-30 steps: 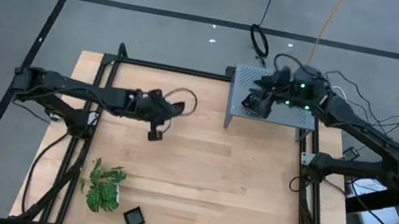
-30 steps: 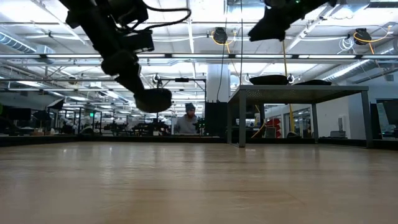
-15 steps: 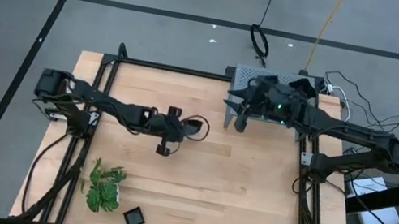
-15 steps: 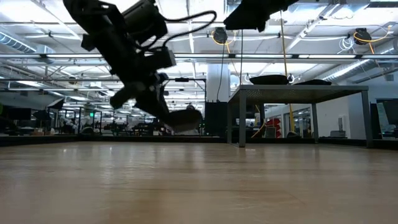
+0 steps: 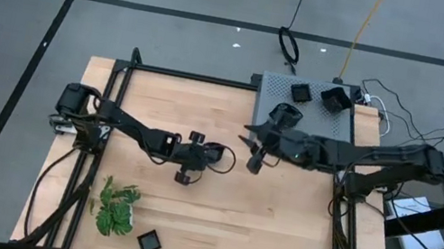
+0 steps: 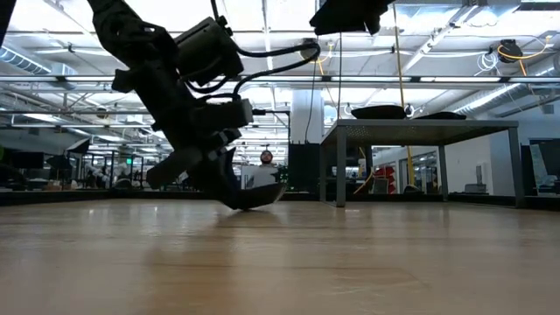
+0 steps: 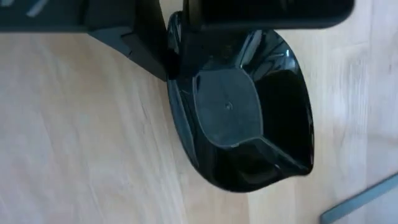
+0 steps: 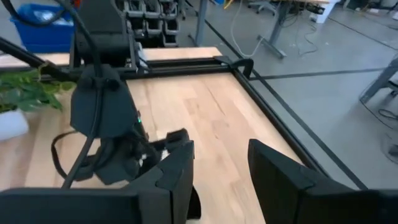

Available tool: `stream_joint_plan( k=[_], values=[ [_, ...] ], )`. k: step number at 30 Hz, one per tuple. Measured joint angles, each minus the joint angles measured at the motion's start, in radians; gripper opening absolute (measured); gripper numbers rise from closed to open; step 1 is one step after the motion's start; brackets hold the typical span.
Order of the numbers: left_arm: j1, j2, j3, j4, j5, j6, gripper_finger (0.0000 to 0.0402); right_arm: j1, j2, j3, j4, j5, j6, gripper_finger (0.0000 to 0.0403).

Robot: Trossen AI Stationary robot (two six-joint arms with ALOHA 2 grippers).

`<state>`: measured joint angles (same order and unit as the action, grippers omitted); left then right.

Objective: Pick & Place Mini shaped plates
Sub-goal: Stack the leaf-shaped plate on top of the other leaf-shaped plates

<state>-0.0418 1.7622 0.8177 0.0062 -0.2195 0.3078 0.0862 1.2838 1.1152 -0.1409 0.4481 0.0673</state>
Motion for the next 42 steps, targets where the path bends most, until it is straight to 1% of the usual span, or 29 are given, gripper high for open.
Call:
stream_joint_plan(
  k=[2,6,11,16,20,24,28,37,42],
  values=[
    [-0.002,0.000,0.000,0.007,0.000,-0.036,0.0049,0.021,0.014,0.000,0.002,0.026,0.000,0.0139],
    [-0.010,-0.011,0.000,0.009,-0.009,-0.076,0.0075,0.043,0.042,0.000,0.001,0.027,0.000,0.0139],
    [-0.027,-0.046,0.000,0.005,-0.009,-0.111,0.0120,0.047,0.052,0.000,0.003,0.027,0.000,0.0139],
    [-0.034,-0.115,0.000,-0.012,-0.038,-0.156,0.0166,0.047,0.051,0.000,0.003,0.027,0.000,0.0139],
    [-0.034,-0.196,0.000,-0.074,-0.071,-0.198,0.0190,0.047,0.050,0.001,0.001,0.024,0.000,0.0139],
    [-0.034,-0.296,0.000,-0.138,-0.080,-0.243,0.0202,0.046,0.069,0.002,-0.001,0.021,0.000,0.0139],
    [-0.034,-0.397,0.000,-0.185,-0.081,-0.270,0.0204,0.046,0.100,0.002,-0.004,0.013,0.000,0.0139],
    [-0.034,-0.596,0.000,-0.263,-0.080,-0.291,0.0205,0.039,0.218,0.002,0.004,-0.186,-0.008,0.0139],
    [-0.034,-0.681,0.000,-0.263,-0.080,-0.338,0.0205,0.038,0.284,0.001,0.003,-0.229,-0.095,0.0139]
  ],
)
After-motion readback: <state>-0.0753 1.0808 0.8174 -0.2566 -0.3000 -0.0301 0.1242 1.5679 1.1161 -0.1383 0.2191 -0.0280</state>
